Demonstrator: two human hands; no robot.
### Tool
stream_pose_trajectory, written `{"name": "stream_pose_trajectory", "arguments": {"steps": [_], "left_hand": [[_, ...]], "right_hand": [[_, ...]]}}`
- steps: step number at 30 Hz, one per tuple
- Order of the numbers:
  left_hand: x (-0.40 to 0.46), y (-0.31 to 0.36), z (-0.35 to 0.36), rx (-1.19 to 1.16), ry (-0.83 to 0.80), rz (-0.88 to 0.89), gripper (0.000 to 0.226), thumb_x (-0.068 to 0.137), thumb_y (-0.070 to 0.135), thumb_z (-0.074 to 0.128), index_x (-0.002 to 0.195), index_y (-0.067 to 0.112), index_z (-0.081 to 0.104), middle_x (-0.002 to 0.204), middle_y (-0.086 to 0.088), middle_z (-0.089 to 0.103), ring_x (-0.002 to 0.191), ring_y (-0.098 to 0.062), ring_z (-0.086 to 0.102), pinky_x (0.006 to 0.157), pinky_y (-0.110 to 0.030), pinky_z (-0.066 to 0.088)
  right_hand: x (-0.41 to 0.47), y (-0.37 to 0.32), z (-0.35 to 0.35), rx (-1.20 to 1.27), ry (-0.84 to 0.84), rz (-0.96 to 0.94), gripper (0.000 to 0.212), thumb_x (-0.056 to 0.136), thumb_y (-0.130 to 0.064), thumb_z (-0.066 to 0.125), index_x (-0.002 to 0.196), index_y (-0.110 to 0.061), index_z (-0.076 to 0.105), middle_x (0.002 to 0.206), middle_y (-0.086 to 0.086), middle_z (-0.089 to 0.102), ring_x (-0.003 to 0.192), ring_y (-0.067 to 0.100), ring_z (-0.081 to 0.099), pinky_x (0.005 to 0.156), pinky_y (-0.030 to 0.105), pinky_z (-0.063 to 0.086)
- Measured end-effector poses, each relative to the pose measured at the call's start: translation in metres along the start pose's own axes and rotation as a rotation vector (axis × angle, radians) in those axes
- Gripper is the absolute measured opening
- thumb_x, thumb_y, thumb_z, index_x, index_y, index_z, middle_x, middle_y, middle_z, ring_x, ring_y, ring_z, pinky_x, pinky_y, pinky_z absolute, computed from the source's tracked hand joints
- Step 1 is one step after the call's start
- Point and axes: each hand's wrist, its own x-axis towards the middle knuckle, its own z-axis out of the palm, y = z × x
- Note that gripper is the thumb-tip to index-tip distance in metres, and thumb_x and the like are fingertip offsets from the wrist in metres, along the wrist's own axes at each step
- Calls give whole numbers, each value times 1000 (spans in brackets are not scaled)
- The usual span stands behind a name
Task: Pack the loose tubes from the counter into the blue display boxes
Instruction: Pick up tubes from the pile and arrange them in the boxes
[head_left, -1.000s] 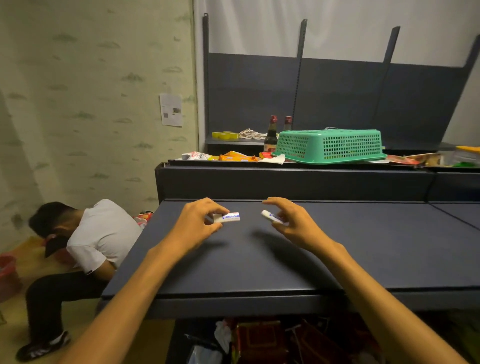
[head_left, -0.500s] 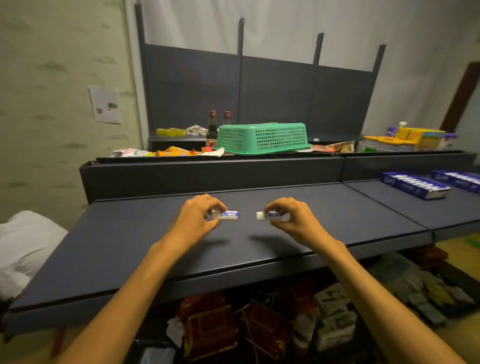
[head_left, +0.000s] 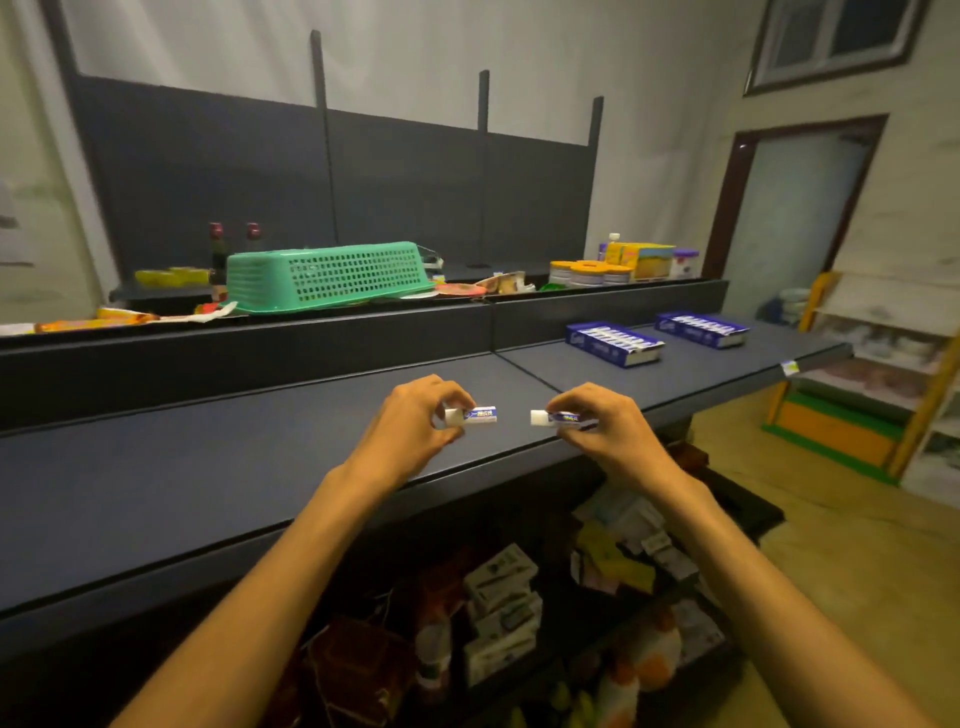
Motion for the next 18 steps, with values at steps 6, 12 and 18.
{"name": "stream_pose_trajectory", "arguments": {"steps": [6,12,18], "left_hand": [[58,74,74,-11,-30,69,28,75,13,81,100,20,71,98,1,65,82,-11,59,77,-34,56],[114,122,146,-34,-66,115,24,79,14,77,101,20,71,101,0,64,84,-11,60,77,-33,55],[179,143,223,-61,-92,127,23,80,18,77,101,22,70,102,2,63,87,-10,59,79,-34,56]], "right_hand": [[-32,81,-74,-61,34,76,22,83,-6,72,104,-11,70,102,1,64,90,9,59,77,6,44],[-49,159,-123,-84,83,164,21,84,-6,71,105,-12,69,104,1,64,92,7,58,74,5,44],[-43,247,-154,-127,93,215,25,83,-4,71,106,-12,69,105,1,65,94,9,59,75,6,45]]}}
